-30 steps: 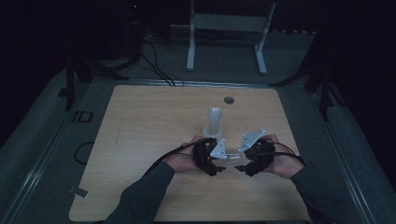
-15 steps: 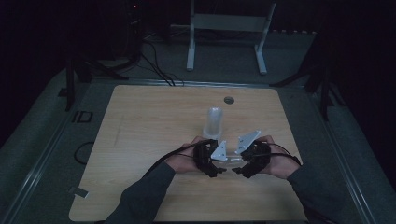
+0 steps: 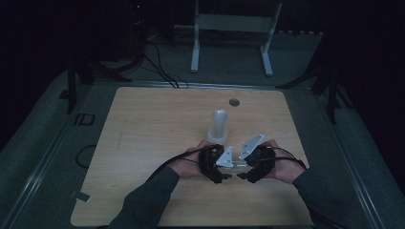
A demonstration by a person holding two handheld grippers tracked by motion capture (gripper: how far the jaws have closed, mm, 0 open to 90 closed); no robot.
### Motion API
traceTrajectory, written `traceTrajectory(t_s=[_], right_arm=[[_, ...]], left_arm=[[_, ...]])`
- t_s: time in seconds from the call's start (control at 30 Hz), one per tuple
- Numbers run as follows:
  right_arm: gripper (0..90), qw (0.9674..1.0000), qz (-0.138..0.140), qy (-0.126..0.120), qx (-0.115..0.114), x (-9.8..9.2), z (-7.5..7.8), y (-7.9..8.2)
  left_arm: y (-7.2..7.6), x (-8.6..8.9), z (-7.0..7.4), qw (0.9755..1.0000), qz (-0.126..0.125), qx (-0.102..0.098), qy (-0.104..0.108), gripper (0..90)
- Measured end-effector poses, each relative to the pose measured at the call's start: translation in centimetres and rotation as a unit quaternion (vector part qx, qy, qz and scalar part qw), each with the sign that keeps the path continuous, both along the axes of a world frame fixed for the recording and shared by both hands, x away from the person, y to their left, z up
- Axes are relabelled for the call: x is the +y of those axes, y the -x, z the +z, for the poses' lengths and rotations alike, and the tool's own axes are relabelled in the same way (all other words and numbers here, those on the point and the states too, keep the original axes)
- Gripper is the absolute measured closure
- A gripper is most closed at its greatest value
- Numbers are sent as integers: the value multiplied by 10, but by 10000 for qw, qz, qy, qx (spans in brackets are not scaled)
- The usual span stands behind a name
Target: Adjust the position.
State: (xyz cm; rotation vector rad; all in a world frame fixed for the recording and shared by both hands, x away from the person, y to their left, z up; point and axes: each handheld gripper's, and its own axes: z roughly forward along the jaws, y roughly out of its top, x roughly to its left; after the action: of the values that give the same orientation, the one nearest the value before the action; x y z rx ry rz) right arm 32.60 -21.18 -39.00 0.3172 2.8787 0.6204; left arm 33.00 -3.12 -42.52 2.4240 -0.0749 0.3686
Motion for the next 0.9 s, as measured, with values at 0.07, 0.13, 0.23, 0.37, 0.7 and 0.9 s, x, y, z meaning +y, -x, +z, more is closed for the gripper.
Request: traceTrajectory(t_s=[0.07, 0.13, 0.23, 0.37, 0.7, 0.9], right_arm=[[338, 10000, 4, 3, 25, 0, -1, 0], [351, 10000, 23, 13, 38, 1, -1, 0], [363, 10000, 16, 10, 45, 0, -2, 1], [379, 10000, 47, 6, 45, -1, -2, 1], [407, 10000, 20, -27, 4, -2, -3, 2], [410, 10000, 10, -34, -15, -3, -3, 2]], left_arm=[[0, 0, 0, 10000, -12, -17, -5, 315], [0, 0, 1, 10000, -17, -22, -10, 311], [1, 0, 0, 10000, -15, -10, -9, 307], [1, -1, -1, 10000, -27, 57, -8, 300], [-2, -1, 0, 9997, 167, 147, 24, 229], [-2, -1, 0, 9995, 208, 230, 77, 206]])
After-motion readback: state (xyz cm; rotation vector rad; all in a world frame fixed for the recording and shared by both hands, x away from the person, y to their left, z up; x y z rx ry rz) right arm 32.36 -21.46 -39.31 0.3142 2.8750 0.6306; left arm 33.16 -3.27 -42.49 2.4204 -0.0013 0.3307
